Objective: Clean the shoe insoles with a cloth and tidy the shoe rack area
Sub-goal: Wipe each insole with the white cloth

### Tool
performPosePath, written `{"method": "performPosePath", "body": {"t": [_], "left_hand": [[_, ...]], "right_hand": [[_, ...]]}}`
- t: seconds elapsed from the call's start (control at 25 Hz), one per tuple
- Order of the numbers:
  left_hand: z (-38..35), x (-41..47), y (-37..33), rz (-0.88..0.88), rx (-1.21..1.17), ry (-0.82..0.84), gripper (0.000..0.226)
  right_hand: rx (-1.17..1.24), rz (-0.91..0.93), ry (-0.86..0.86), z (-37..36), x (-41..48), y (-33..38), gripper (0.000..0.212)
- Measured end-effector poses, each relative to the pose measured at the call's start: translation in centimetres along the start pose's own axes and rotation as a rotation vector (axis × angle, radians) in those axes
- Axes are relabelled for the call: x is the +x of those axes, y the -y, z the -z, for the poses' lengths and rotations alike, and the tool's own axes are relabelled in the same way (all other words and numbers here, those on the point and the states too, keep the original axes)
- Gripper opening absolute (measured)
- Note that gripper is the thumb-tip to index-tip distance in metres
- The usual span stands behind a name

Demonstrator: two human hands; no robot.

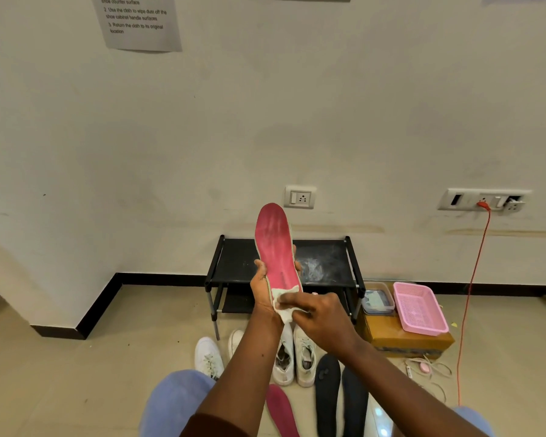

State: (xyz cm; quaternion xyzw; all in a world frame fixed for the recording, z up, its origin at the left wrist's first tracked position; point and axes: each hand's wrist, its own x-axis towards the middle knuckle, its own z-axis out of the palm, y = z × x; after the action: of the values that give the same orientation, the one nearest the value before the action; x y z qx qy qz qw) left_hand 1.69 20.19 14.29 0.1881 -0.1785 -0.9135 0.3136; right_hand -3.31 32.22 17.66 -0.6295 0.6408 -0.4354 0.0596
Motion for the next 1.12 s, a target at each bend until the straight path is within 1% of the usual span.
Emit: {"method": "performPosePath", "body": {"t": [0.08, 0.16, 0.24, 0.32, 0.36, 0.4, 0.48, 0.52, 0.6, 0.72, 0.76, 0.92, 0.96, 1.04, 1.12], "left_hand": [[0.0, 0.0, 0.0, -0.024, -0.013, 0.031, 0.060], [-0.3, 0.0, -0.3, -0.035, -0.064, 0.115, 0.068], [-0.7, 0.0, -0.5, -0.007, -0.119, 0.194, 0.083], [-0.9, -0.4, -0.2, 0.037, -0.134, 0.240, 0.086], [-1.0, -0.6, -0.1, 0.047, -0.129, 0.249, 0.085], [-1.2, -0.9, -0.1, 0.049, -0.126, 0.256, 0.083], [-1.2, -1.0, -0.4, 0.043, -0.116, 0.271, 0.078], [-1.1, -1.0, -0.7, 0.043, -0.122, 0.277, 0.077], [-1.0, -0.9, -1.2, 0.029, -0.160, 0.275, 0.077], [-1.2, -0.8, -1.5, 0.016, -0.158, 0.251, 0.072], [-1.3, -0.7, -1.4, 0.029, -0.142, 0.250, 0.071], [-1.8, -0.9, -1.1, 0.073, -0.088, 0.250, 0.065], [-2.0, -1.2, -0.9, 0.082, -0.056, 0.246, 0.060], [-2.3, -1.6, -0.6, 0.074, -0.014, 0.189, 0.042], [-2.2, -1.6, -0.4, 0.042, 0.007, 0.130, 0.047]], "right_hand": [[0.015, 0.022, 0.035, 0.5, -0.3, -0.3, 0.031], [0.034, 0.029, -0.006, 0.9, 0.0, -0.6, 0.032], [0.121, -0.055, -0.112, 0.8, 1.0, -0.4, 0.030], [0.231, -0.190, -0.193, 0.7, 2.1, 0.3, 0.035], [0.224, -0.205, -0.191, 0.5, 2.4, 0.4, 0.035], [0.157, -0.154, -0.152, 0.3, 2.5, 0.4, 0.034], [0.010, 0.056, -0.042, -0.2, 1.9, 0.2, 0.030], [-0.027, 0.147, -0.010, -0.3, 1.5, -0.2, 0.031], [-0.048, 0.233, 0.024, 0.1, 0.8, -0.9, 0.031], [-0.143, 0.299, 0.005, 0.7, 0.8, -1.0, 0.030], [-0.184, 0.309, -0.015, 0.6, 1.0, -1.0, 0.030], [-0.345, 0.256, -0.156, 0.1, 3.3, -1.4, 0.025], [-0.390, 0.234, -0.160, 0.1, 4.0, -1.5, 0.025], [-0.447, 0.157, -0.154, 0.2, 5.1, -1.9, 0.028], [-0.437, 0.089, -0.143, 0.4, 5.8, -1.8, 0.026]]}}
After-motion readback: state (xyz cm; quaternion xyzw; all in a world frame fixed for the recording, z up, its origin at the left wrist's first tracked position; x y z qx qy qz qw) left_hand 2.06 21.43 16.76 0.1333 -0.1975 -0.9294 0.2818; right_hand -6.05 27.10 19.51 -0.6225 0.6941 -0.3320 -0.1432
